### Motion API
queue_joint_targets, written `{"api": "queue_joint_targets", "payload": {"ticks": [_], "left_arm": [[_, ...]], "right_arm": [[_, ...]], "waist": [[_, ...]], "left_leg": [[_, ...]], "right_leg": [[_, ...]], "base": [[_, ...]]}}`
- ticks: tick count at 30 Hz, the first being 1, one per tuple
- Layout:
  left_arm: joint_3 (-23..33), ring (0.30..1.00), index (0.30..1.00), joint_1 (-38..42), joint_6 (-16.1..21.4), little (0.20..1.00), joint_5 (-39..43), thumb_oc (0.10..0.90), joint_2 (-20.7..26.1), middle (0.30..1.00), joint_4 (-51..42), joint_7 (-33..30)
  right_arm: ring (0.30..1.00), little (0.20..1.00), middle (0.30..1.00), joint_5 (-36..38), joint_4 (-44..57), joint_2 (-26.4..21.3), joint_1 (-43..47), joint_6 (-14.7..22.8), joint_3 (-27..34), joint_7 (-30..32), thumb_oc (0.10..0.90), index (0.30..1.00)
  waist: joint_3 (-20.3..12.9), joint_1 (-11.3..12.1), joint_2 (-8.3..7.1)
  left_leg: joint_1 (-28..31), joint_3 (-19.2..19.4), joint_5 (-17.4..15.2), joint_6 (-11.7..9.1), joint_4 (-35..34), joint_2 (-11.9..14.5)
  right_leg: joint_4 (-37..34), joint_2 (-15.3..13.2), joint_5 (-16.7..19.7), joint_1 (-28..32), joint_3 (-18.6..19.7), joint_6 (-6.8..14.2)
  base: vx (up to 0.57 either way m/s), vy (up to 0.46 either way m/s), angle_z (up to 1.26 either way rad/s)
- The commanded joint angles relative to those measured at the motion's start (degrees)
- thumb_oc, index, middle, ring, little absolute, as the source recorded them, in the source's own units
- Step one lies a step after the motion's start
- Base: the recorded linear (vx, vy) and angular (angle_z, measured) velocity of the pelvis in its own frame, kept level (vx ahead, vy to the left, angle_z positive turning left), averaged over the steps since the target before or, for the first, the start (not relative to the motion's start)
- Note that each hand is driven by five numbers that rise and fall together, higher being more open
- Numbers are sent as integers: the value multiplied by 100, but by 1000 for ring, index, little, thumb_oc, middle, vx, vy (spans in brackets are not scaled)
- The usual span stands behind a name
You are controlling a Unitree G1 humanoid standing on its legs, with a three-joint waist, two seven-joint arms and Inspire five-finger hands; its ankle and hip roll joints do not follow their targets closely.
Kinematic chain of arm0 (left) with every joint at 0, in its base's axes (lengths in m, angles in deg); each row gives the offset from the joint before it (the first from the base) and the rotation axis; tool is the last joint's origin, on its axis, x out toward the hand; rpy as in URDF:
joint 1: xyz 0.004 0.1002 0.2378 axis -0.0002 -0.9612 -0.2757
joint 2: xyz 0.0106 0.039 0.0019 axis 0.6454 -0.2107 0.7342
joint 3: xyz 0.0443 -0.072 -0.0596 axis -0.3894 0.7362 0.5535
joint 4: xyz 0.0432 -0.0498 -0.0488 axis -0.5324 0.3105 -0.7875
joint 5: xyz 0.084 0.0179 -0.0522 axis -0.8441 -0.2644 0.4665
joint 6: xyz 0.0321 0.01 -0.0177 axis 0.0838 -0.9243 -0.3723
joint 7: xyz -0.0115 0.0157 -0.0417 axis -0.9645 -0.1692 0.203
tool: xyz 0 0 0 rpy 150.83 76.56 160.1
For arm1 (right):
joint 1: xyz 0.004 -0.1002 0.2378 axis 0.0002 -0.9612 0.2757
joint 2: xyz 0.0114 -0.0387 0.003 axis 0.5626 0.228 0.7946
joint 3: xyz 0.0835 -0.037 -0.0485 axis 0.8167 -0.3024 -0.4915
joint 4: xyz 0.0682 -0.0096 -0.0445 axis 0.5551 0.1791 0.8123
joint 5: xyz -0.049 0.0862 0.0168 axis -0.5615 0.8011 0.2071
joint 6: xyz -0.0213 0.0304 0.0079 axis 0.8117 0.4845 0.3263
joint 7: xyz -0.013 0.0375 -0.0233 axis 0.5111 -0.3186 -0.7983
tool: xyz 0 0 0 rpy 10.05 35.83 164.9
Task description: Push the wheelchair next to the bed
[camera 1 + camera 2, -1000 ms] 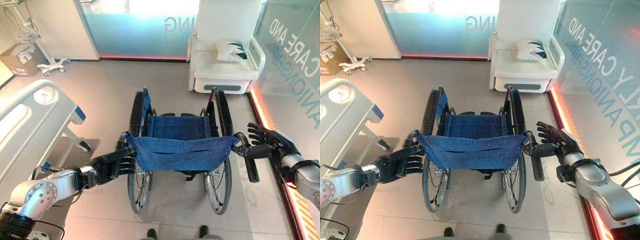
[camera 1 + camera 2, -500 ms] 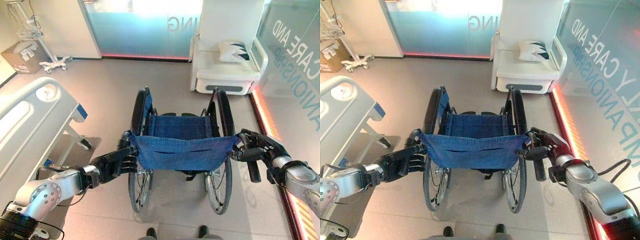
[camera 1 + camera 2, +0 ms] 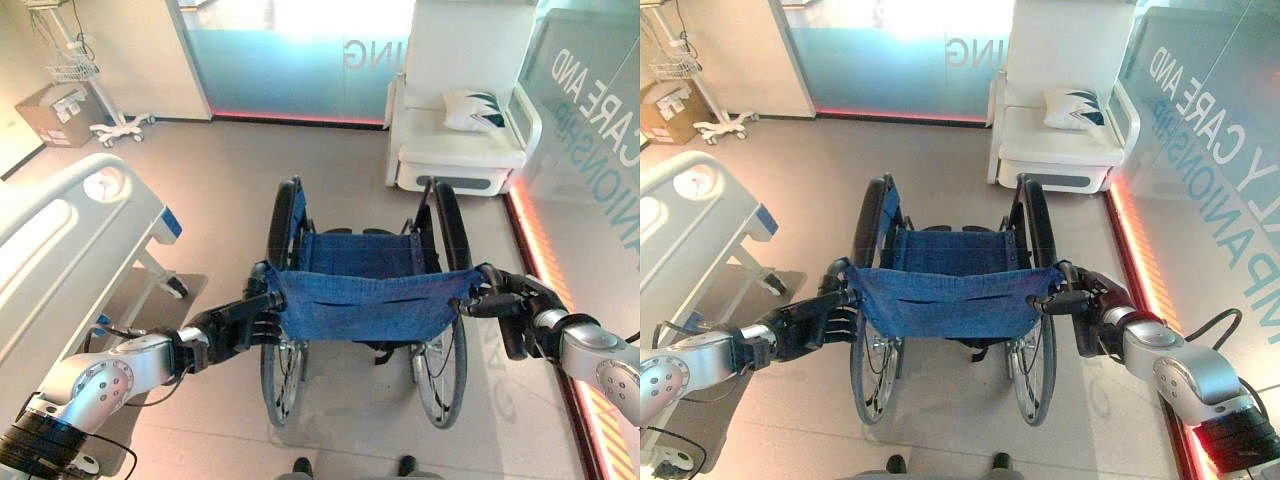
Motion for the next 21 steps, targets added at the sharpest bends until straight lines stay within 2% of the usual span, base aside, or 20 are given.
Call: {"api": "queue_joint_targets", "payload": {"ticks": [1, 17, 21], "left_arm": [[-57, 300, 300, 969, 648, 300, 516, 400, 99, 300, -169, 178], [-29, 300, 300, 844, 706, 300, 552, 400, 109, 300, -279, 117], [-6, 300, 300, 812, 719, 300, 561, 400, 125, 300, -303, 121]], "right_arm": [[300, 300, 300, -32, -118, -467, 407, 44, -336, 230, 400, 300], [300, 300, 300, -666, -4, -711, 394, -339, -383, 114, 400, 300], [300, 300, 300, -970, 36, -823, 406, -442, -371, -94, 400, 300]], "waist": [[-356, -78, 140], [-314, -99, 144], [-308, -110, 146]], "left_leg": [[-19, 36, -139, 6, 21, -145], [42, 46, -127, -19, 21, -104], [59, 54, -116, -39, 21, -82]], "right_leg": [[12, 217, -192, 151, -247, -77], [12, 257, -201, 186, -230, -75], [12, 280, -207, 197, -233, -79]], "base": [[0, 0, 0], [-1, -14, 1], [-3, -41, 1]]}}
